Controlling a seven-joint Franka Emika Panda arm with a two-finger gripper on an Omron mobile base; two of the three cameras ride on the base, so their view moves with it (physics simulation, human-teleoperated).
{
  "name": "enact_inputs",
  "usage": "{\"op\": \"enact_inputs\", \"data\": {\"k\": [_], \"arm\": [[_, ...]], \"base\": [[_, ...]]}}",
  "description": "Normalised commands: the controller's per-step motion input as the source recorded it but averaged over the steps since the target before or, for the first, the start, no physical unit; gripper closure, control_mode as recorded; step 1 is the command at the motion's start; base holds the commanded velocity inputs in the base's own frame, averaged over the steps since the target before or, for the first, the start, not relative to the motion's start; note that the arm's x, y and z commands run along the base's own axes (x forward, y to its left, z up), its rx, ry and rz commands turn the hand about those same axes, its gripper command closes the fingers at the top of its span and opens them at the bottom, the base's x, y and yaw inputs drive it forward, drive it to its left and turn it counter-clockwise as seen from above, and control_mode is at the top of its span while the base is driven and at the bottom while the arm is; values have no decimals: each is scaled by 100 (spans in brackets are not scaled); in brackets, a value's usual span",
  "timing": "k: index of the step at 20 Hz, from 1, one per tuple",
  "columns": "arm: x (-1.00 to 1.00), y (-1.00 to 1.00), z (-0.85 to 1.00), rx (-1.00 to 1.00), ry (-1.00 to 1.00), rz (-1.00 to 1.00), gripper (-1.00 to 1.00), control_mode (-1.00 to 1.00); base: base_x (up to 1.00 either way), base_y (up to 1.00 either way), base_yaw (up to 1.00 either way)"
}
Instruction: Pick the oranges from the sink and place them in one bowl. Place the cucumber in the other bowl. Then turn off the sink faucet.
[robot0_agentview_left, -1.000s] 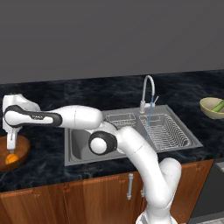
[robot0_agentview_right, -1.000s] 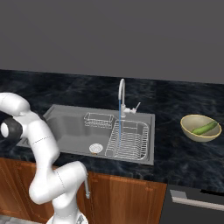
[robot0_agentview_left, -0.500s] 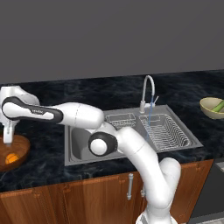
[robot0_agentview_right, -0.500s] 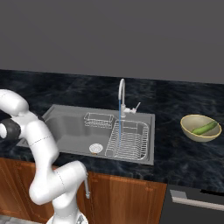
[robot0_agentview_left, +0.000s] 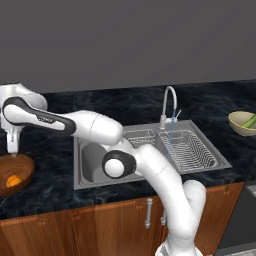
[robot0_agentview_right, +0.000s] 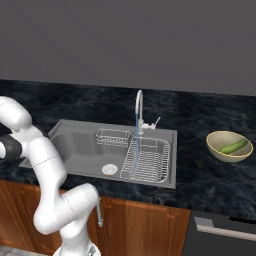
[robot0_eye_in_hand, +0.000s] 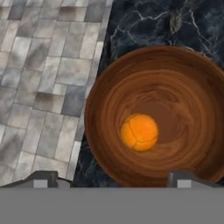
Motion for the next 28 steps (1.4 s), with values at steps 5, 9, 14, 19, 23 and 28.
{"op": "enact_inputs", "data": {"k": [5, 9, 14, 19, 23, 28], "arm": [[-6, -63, 14, 2, -16, -1, -100, -100], [-10, -76, 17, 11, -15, 0, -100, -100], [-16, -88, 12, 12, -12, 0, -100, -100], [-10, -80, -3, 10, -8, -2, -100, -100], [-13, -64, -28, 12, -7, 0, -100, -100], [-22, -64, -39, 22, -11, 0, -100, -100]], "base": [[0, 0, 0], [0, 0, 0], [0, 0, 0], [0, 0, 0], [0, 0, 0], [0, 0, 0]]}}
